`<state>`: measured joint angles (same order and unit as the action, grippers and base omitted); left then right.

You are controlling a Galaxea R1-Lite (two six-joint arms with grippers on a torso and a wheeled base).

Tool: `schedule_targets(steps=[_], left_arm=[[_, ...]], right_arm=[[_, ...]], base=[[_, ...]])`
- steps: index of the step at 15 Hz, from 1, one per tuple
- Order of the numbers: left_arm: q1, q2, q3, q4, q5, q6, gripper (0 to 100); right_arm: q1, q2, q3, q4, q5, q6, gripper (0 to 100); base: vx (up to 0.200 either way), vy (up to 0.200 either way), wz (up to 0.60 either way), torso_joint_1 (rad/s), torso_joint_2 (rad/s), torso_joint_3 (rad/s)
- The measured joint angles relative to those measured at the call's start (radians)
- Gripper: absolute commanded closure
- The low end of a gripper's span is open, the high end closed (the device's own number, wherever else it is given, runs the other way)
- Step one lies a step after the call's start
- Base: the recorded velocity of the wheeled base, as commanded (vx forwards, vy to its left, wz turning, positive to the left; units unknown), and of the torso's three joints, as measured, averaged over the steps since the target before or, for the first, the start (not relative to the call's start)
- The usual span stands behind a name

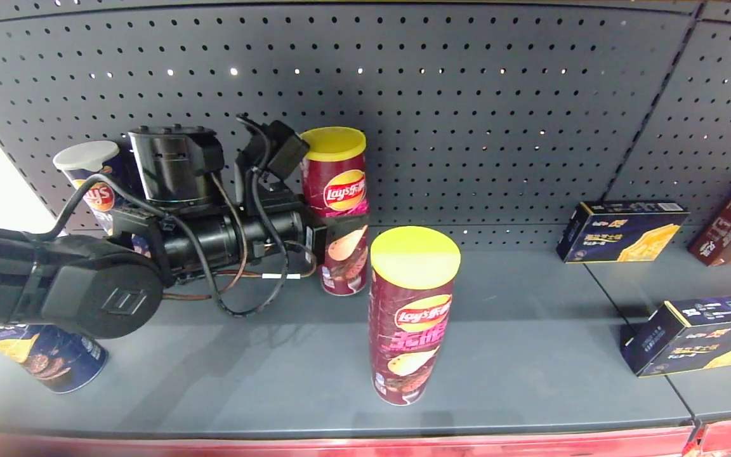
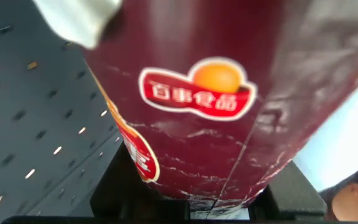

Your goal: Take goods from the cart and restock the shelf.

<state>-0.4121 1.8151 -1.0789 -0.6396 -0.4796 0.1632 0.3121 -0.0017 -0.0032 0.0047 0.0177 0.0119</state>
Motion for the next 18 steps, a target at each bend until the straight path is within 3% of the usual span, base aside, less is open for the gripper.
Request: schedule_targets(steps=[2, 6, 11, 18], left_arm=[[0.001, 0.043, -0.044, 0.000, -0.073, -0.004, 100], [0.009, 0.101, -0.095, -0.003, -0.107, -0.005, 100], [0.023, 0.149, -0.153, -0.009, -0.223, -0.006, 100], [0.025, 0.212, -0.233, -0.004, -0.233, 0.001, 100]], right_arm=[[0.000, 0.000, 0.000, 0.000, 0.000, 0.000, 0], [0.001, 0.000, 0.000, 0.000, 0.000, 0.000, 0], [0.000, 0.000, 0.000, 0.000, 0.000, 0.000, 0], [0.000, 0.000, 0.000, 0.000, 0.000, 0.000, 0]], base=[[0.000, 0.000, 0.00, 0.000, 0.00, 0.000], [0.000, 0.000, 0.00, 0.000, 0.00, 0.000], [0.000, 0.000, 0.00, 0.000, 0.00, 0.000], [0.000, 0.000, 0.00, 0.000, 0.00, 0.000]])
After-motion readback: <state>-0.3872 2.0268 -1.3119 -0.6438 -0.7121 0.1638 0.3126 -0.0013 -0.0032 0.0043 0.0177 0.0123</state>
